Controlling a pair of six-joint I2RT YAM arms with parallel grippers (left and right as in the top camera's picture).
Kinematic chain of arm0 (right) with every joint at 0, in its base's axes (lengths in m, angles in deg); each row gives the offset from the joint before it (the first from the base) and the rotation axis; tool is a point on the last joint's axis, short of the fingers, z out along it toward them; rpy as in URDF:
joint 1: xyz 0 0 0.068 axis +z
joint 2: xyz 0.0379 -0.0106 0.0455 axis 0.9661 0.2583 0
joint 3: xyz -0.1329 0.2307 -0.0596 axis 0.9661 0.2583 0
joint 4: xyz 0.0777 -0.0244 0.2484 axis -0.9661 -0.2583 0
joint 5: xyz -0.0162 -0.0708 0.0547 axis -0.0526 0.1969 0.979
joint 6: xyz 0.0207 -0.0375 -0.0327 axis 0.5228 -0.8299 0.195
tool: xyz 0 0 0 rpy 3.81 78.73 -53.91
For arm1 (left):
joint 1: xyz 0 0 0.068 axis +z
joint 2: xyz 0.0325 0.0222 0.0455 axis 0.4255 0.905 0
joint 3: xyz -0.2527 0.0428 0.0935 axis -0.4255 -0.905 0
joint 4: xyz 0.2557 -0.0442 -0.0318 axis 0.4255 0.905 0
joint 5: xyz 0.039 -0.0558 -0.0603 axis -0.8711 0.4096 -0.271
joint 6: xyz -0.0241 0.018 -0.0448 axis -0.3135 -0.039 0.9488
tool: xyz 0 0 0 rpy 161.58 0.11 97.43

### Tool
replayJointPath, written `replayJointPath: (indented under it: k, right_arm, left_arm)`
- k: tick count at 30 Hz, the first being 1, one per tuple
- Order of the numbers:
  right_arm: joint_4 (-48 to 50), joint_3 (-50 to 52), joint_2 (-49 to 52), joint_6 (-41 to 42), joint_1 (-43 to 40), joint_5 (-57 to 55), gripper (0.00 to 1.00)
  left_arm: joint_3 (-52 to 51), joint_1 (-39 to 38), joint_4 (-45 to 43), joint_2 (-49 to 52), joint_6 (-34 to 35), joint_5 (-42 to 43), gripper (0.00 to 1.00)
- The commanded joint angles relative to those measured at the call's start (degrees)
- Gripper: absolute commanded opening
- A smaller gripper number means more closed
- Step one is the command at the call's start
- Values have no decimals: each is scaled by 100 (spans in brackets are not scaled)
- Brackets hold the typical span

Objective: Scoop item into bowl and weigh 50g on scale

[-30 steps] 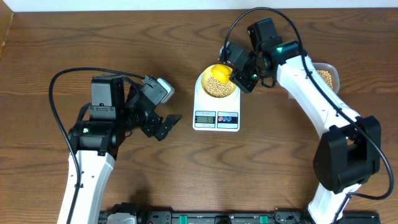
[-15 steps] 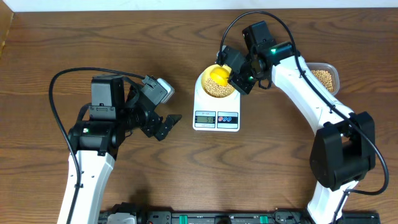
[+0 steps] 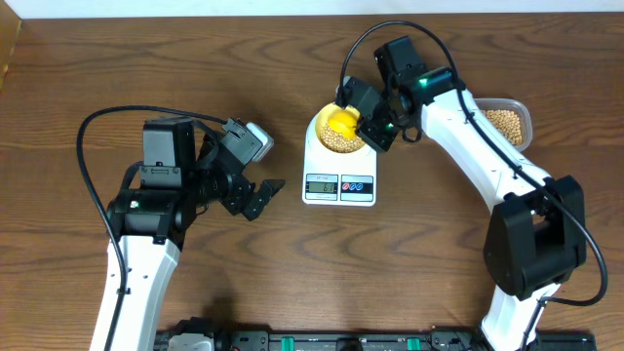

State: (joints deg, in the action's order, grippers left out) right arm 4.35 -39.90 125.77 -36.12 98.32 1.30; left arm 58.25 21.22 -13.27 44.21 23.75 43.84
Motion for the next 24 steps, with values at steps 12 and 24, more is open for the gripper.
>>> replayJointPath:
  k: [12, 24]
  right_arm:
    - [-39, 37, 55, -101, 37, 160, 1]
    - [-55, 37, 52, -96, 0, 341, 1]
  left_arm:
    - [83, 2, -4, 17, -37, -28, 97]
    - [83, 2, -4, 17, -37, -28, 98]
